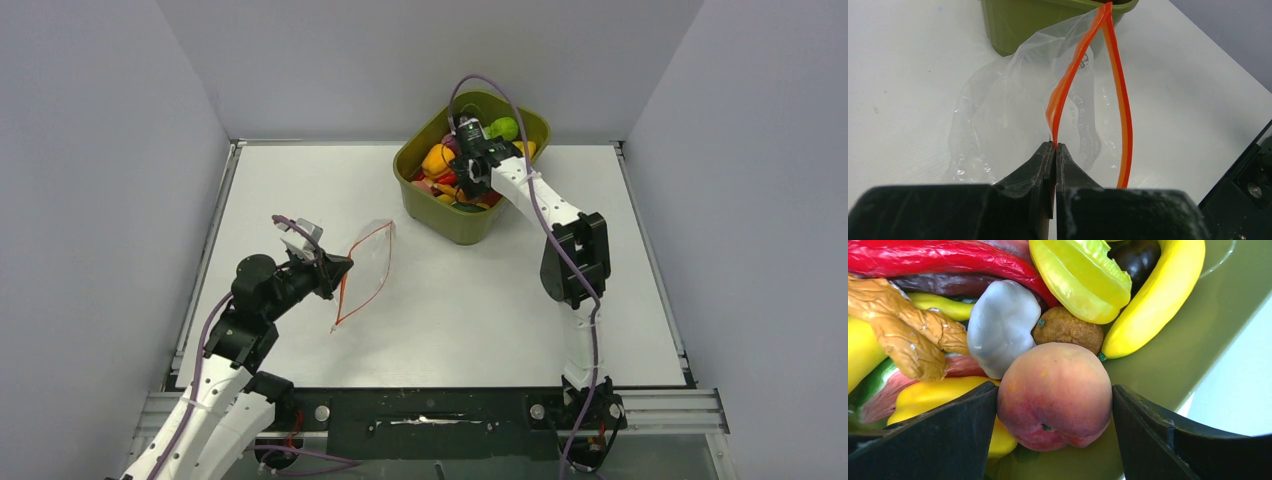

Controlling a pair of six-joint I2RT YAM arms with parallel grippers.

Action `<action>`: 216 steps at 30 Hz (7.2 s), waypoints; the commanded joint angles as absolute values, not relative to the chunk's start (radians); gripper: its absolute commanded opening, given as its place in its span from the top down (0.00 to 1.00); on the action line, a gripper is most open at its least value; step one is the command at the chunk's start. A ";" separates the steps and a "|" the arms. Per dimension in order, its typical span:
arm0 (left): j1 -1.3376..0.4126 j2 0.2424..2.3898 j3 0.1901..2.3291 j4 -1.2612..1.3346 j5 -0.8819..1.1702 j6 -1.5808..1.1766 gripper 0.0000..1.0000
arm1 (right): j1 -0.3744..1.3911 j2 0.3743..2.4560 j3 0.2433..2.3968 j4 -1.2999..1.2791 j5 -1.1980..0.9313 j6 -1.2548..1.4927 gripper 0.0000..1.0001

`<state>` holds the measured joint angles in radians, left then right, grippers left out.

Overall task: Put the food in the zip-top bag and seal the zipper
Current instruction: Pick up the fake fruit from the bin, then place the fake fruit in the zipper food storage bag, then pick up the fake vegetable from the bin.

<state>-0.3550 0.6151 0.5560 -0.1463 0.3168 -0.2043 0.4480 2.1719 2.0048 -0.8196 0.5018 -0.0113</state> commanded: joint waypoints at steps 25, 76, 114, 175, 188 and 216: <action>-0.360 0.672 0.581 -0.009 0.248 -0.355 1.00 | 0.498 1.393 1.462 -0.577 0.160 0.226 0.54; -0.361 0.692 0.539 0.159 0.374 -0.661 1.00 | 0.891 1.439 1.187 -0.126 -0.062 0.688 0.57; -0.360 0.685 0.529 0.139 0.367 -0.657 1.00 | 0.901 1.416 1.204 -0.118 -0.126 0.689 0.10; -0.360 0.524 0.557 -0.144 0.388 -0.186 1.00 | 0.416 2.328 2.052 -0.188 0.128 0.744 0.03; -0.361 0.514 0.557 -0.151 0.367 -0.176 1.00 | 0.405 2.343 2.009 -0.143 0.100 0.743 0.24; -0.363 0.489 0.553 -0.150 0.367 -0.175 1.00 | 0.374 1.978 1.690 0.000 0.081 0.602 0.55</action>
